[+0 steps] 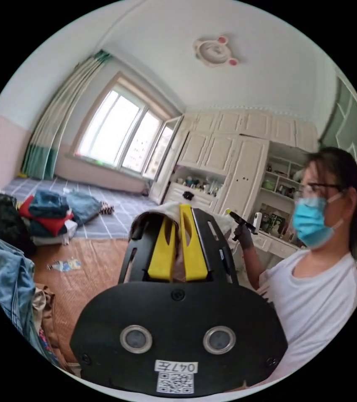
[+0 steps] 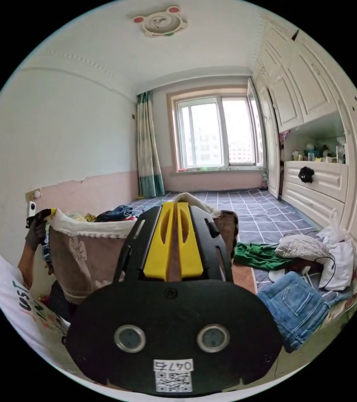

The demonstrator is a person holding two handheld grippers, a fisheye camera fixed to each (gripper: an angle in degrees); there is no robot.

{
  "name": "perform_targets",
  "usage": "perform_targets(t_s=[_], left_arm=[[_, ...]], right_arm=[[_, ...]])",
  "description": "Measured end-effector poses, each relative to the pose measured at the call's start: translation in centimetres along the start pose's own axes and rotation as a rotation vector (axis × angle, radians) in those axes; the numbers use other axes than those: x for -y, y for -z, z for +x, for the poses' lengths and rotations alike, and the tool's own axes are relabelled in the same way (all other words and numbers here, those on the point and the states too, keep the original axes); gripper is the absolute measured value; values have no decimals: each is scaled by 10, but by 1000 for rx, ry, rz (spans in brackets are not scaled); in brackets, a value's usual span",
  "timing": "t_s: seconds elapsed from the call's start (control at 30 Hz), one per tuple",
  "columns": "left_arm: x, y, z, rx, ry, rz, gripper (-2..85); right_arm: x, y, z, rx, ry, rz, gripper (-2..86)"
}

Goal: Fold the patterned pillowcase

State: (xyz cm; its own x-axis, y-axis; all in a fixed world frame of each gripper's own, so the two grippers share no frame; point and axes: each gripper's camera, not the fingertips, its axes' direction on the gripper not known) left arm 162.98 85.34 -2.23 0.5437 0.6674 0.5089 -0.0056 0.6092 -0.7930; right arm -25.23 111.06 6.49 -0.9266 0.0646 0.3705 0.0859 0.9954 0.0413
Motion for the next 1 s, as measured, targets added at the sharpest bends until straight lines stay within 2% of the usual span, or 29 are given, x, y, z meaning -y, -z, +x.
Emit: perform_targets(t_s=[0.07,0.17,0.23,0.33,0.43,0.53,0.6,0.7,0.87,1.0], left_arm=[[26,-63,-49,8,73,-91,-9],[89,-144,-100,-1,76,-180,-9],[130,-156,-90,-4,29,-131,-9],[181,-138,-27,34,-158,-65,-9],[185,-126,20,119,-265,-166,-9],[141,-144,14,123,-229,-357,-9],[82,-178,-23,115,-116,-549,-9],[-17,-229,-81,91,91,-735,-9],[-195,-300,-161,52,454,-887,-9],[-287,-325,-177,52,636,-894,-4]], right_arm=[[9,-53,27,26,-65,-124,-10],[28,-77,43,19,-98,-83,-10],[42,-60,37,57,-84,45,-10],[52,-24,14,80,10,183,-9],[35,-13,-10,108,91,142,-9],[-11,-35,-37,56,119,-14,-8],[-51,-59,-52,24,136,-136,-8],[-124,-105,-69,-15,111,-350,-8],[-244,-170,-62,-45,-101,-694,-8],[-288,-188,-45,0,-267,-832,-4]])
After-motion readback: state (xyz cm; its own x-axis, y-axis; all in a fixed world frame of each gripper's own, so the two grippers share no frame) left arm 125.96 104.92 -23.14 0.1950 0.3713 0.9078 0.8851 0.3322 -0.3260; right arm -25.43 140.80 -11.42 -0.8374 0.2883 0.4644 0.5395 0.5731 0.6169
